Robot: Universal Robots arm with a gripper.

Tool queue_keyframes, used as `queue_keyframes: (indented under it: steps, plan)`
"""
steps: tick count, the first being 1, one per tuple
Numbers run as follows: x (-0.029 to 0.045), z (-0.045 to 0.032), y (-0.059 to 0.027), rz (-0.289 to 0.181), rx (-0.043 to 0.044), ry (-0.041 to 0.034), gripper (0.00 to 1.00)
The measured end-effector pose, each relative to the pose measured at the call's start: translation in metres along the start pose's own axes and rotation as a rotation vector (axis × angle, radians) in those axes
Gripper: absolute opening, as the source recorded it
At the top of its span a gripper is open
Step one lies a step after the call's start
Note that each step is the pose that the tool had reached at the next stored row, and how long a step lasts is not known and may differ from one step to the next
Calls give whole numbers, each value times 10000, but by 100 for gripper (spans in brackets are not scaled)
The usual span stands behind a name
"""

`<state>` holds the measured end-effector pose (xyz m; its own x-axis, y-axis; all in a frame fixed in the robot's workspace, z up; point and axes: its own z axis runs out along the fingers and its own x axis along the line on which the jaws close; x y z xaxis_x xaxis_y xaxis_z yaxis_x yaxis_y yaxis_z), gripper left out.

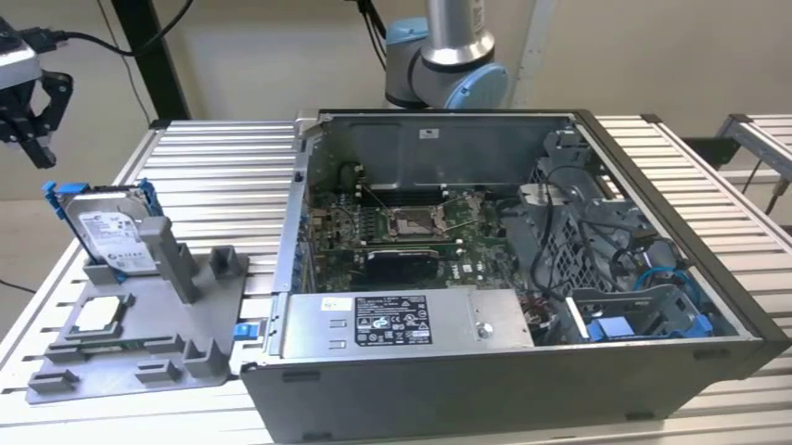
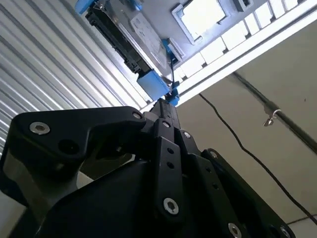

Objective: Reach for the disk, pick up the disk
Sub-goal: 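Pick up the disk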

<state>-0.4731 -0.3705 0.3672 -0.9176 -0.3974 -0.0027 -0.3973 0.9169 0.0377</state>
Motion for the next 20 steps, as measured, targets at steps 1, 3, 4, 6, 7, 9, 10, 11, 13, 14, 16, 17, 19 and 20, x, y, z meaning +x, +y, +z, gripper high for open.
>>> queue_keyframes:
  steps: [1, 3, 4, 6, 7, 9, 10, 11, 13, 14, 16, 17, 19, 20]
  plan:
    - [0, -1, 0, -184, 0, 8, 0]
    - [0, -1, 0, -549, -1, 22, 0]
    - [0, -1, 0, -729, -2, 29, 0]
    - [0, -1, 0, -1099, -3, 44, 0]
    - [0, -1, 0, -1281, -3, 50, 0]
    - [0, -1, 0, -1645, -5, 63, 0]
    - [0, -1, 0, -1825, -6, 71, 0]
    - [0, -1, 0, -2004, -5, 77, 0]
    - [0, -1, -1, -2375, -6, 91, 0]
    - [0, -1, -1, -2566, -7, 99, 0]
    - [0, -1, 0, -2919, -8, 111, 0]
    - [0, -1, 0, -3102, -8, 119, 0]
    - [0, -1, 0, -3406, -9, 130, 0]
    - [0, -1, 0, -3557, -9, 136, 0]
